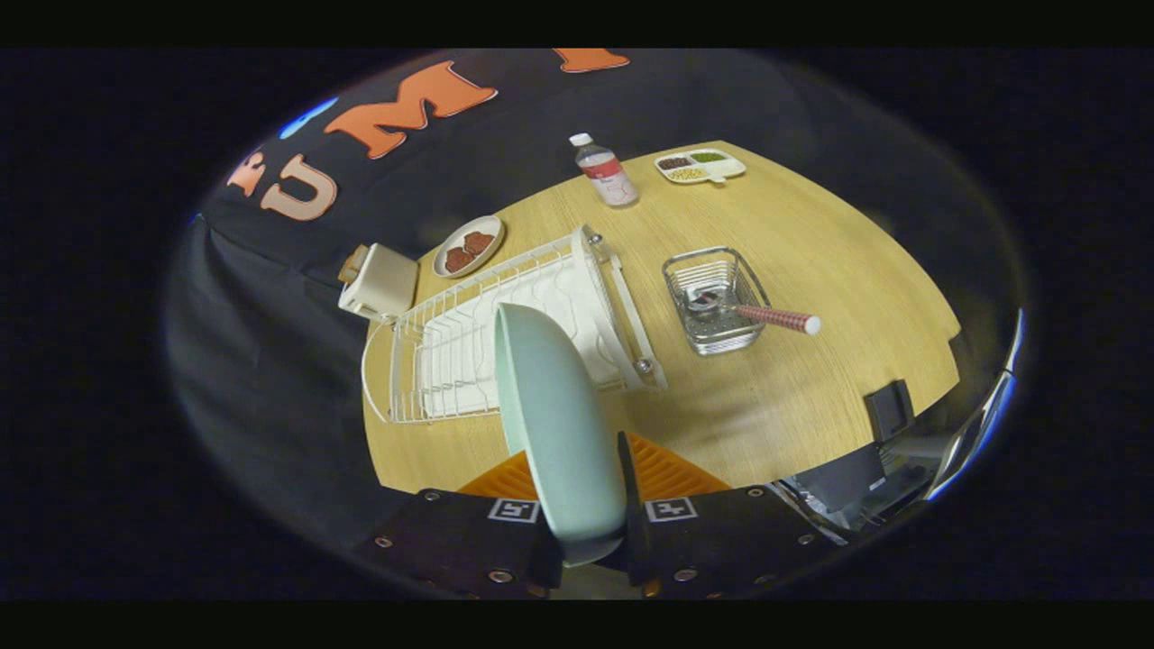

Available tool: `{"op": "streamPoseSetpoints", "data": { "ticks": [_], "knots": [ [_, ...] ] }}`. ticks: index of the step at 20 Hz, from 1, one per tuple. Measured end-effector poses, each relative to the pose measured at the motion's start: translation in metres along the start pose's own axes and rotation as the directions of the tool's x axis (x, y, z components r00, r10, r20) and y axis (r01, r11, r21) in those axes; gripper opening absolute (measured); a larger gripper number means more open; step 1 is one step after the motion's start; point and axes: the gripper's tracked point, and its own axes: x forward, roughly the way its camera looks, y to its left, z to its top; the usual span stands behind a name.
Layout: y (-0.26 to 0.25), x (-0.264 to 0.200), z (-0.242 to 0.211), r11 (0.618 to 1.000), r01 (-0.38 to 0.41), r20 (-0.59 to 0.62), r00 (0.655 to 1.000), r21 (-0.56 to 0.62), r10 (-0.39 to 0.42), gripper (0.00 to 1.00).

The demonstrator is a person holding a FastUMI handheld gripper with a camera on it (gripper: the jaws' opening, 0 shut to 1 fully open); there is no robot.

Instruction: Take the plate from the dish rack, then take the spoon from the basket and place it into the plate.

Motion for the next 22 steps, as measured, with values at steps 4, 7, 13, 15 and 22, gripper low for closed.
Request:
{"op": "streamPoseSetpoints", "data": {
  "ticks": [4,7,13,15,22],
  "knots": [
    [-0.01,0.009,-0.022,0.999,-0.045,-0.045,0.998,0.007,0.045,0.28],
    [-0.023,0.016,-0.036,0.999,-0.049,-0.072,0.996,-0.008,0.048,0.28],
    [-0.032,0.032,-0.054,0.994,-0.104,-0.089,0.99,0.035,0.107,0.29],
    [-0.033,0.041,-0.058,0.991,-0.118,-0.091,0.988,0.054,0.123,0.29],
    [-0.035,0.064,-0.076,0.988,-0.132,-0.139,0.98,0.086,0.143,0.29]
  ]
}}
